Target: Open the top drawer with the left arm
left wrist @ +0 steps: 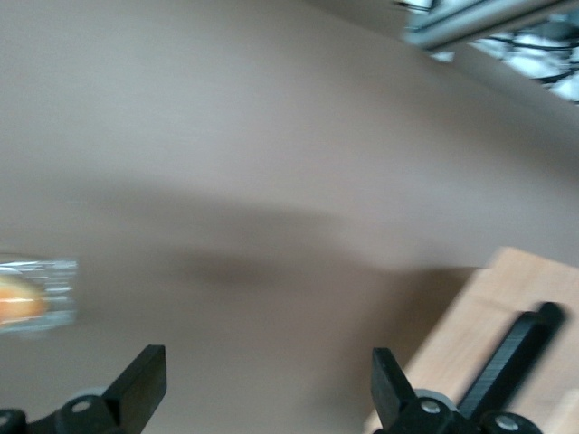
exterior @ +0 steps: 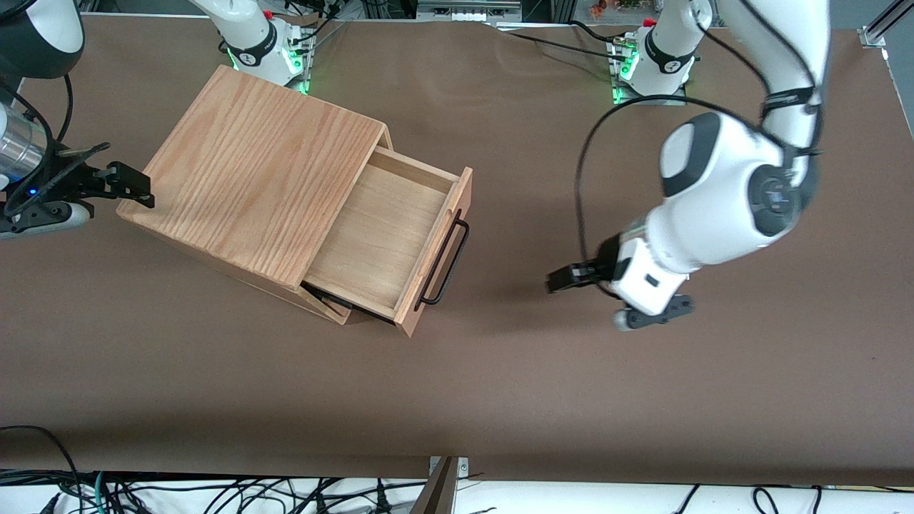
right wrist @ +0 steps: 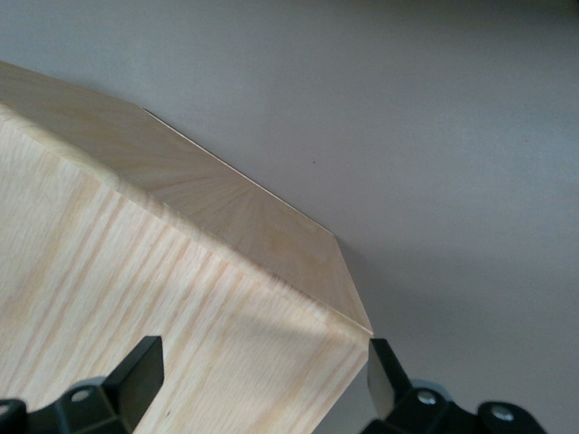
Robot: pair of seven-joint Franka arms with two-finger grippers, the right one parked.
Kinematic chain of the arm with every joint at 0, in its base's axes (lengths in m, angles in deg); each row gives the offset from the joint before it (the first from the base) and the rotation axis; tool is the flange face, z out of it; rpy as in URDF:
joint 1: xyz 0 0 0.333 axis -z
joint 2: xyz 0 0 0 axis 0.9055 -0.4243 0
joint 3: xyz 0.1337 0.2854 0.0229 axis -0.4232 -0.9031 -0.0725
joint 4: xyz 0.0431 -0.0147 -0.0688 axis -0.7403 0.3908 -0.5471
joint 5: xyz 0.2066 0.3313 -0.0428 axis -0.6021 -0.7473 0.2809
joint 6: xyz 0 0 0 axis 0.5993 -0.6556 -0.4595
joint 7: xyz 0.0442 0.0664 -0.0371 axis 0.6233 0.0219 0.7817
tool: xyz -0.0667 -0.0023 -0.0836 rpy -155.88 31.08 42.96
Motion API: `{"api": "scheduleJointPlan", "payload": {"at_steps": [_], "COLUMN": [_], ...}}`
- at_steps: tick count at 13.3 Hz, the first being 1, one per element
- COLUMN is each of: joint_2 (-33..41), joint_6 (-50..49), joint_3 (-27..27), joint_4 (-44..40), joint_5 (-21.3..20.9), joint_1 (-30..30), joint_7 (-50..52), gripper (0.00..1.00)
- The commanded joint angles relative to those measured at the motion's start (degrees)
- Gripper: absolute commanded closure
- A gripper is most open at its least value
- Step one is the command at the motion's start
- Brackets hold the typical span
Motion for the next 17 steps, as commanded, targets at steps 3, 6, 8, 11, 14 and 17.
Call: {"api": "scheduleJointPlan", "payload": {"at_steps": [3, 6, 8, 11, 14, 17], "joint_2": [2.0, 2.3, 4.1, 9.2, 20.5, 26.8], "joint_6": [-9.7, -14.9, -16.0, -18.5, -15.1, -14.9], "joint_3": [0.5, 0.6, 0.6, 0.4, -2.4, -2.5], "joint_4": [0.9, 0.6, 0.6, 2.9, 13.5, 16.9], "joint_5": [-2.2, -5.5, -11.3, -18.8, -20.3, -16.4], "joint_1": [-12.2, -18.7, -19.2, -18.3, -15.1, -13.8], "joint_7": [-20.3, -26.6, -27.5, -31.7, -35.2, -34.9], "gripper": [0.0, 0.0, 0.0, 0.0, 0.0, 0.0]}}
